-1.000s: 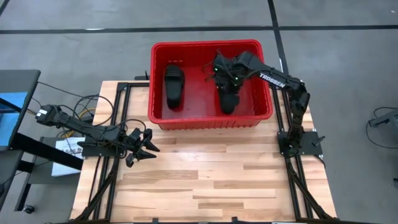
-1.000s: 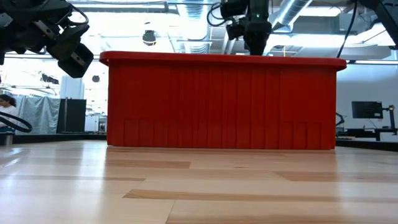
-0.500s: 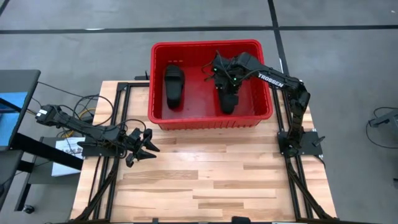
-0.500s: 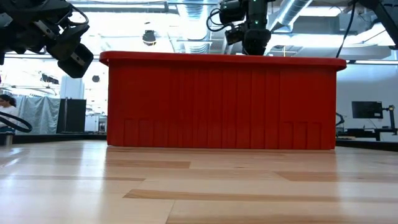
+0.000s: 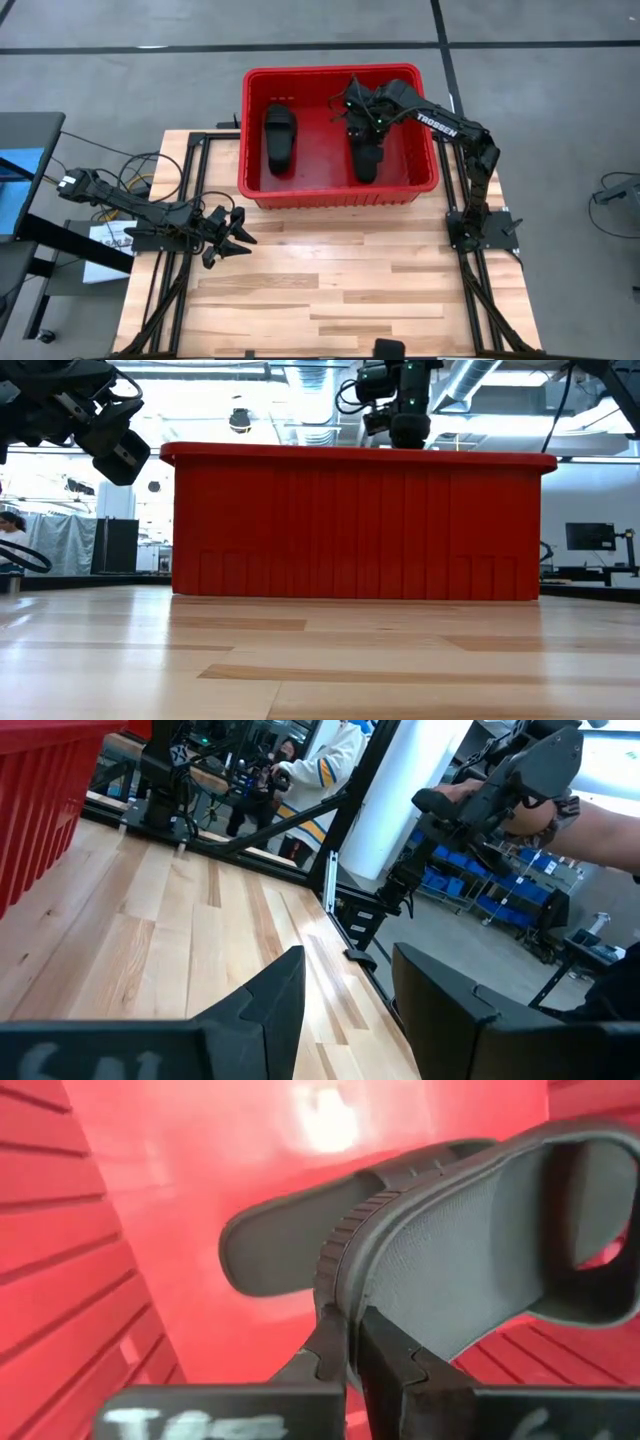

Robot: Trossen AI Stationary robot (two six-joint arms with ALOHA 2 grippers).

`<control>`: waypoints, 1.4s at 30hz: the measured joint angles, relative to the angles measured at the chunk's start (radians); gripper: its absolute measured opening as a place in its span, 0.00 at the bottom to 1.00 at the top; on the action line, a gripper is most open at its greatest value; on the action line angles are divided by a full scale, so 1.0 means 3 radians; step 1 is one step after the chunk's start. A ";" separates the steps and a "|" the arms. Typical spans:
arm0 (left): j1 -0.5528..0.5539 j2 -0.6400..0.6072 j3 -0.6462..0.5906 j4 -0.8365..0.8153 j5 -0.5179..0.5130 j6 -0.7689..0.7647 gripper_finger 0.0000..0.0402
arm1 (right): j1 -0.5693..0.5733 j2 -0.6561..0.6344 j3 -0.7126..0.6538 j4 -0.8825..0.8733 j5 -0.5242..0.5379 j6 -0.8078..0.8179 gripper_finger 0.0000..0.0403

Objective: Pick and place slides into bin
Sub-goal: Put the black slipper into the red bin

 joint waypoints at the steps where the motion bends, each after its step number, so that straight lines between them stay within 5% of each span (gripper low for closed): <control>1: 0.0001 0.0000 0.0000 0.0000 0.0000 0.0000 0.35 | -0.0007 0.0000 0.0000 0.0013 -0.0029 0.0000 0.00; 42: 0.0000 0.0001 0.0000 -0.0006 0.0000 0.0001 0.35 | -0.0049 0.0708 -0.0001 -0.0043 -0.0438 -0.0281 0.00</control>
